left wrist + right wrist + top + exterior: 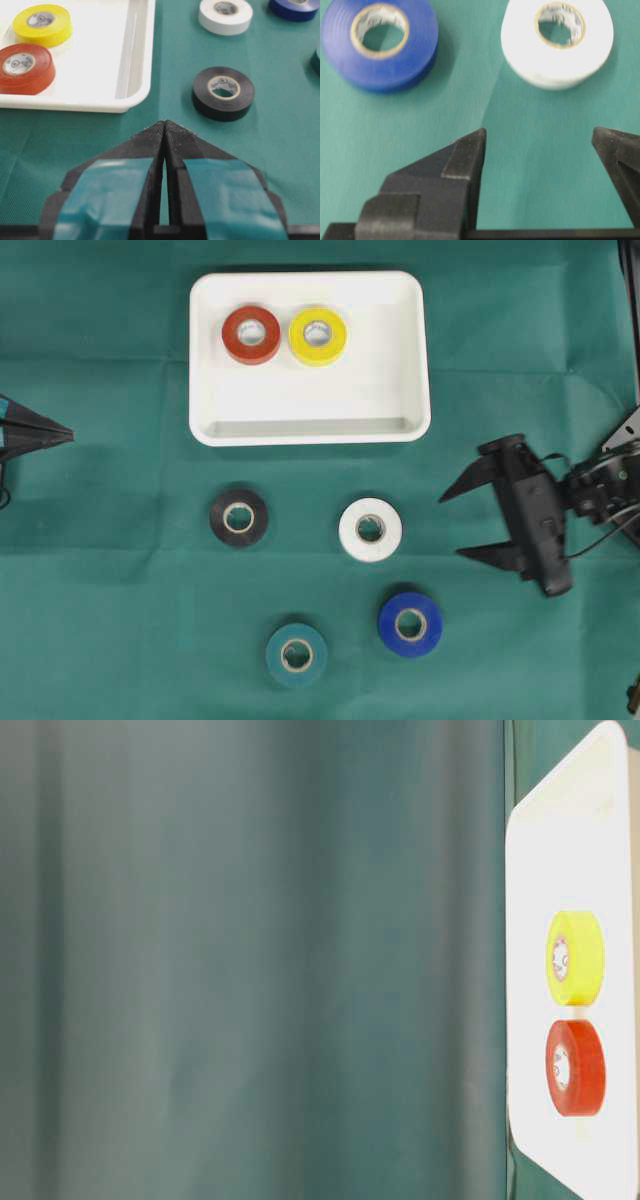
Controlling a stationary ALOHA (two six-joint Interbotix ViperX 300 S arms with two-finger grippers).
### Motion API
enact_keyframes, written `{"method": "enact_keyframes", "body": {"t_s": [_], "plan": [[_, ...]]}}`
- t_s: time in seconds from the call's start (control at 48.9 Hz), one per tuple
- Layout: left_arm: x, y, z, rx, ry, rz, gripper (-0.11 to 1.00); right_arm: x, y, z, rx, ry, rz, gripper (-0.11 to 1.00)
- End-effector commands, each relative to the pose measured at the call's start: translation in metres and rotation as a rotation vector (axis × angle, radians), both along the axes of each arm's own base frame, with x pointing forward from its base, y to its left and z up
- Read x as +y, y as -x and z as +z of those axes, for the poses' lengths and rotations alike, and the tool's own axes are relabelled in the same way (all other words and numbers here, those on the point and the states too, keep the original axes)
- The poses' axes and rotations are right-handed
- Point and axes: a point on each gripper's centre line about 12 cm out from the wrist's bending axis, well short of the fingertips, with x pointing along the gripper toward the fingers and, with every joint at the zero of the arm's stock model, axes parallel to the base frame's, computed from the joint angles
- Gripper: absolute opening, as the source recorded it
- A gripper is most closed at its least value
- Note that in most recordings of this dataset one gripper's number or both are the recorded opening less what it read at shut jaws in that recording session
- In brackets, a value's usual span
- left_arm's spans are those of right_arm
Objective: Put the tape into the white case with the right arm.
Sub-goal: 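Reach the right gripper onto the white tape roll and grasp it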
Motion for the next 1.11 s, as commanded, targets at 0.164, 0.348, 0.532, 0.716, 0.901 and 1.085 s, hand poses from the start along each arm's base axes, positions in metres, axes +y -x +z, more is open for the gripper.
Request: {"method": "enact_keyframes", "body": {"t_s": [0.164,0.348,0.532,0.716,0.901,1.085], "plan": [[0.001,-0.001,0.006,-0.015,-0.001,0.003,0.01,0.010,-0.044,0.004,-0.018,0.015,0.029,0.50],[0.000,-0.001,0.005,-0.014,-0.001,0.002,0.01,0.016,-0.069,0.000,-0.017,0.025,0.047,0.50],[0.001,-0.001,0.005,-0.014,-0.001,0.003,0.01,0.020,-0.083,-0.003,-0.011,0.028,0.051,0.50],[0.001,-0.001,0.005,-0.014,-0.001,0.003,0.01,0.020,-0.083,-0.005,-0.005,0.028,0.050,0.50],[0.000,-0.001,0.005,-0.014,-0.001,0.002,0.01,0.020,-0.081,-0.008,0.002,0.028,0.049,0.50],[0.001,-0.001,0.005,-0.014,-0.001,0.003,0.01,0.021,-0.083,-0.019,0.030,0.030,0.053,0.50]]}}
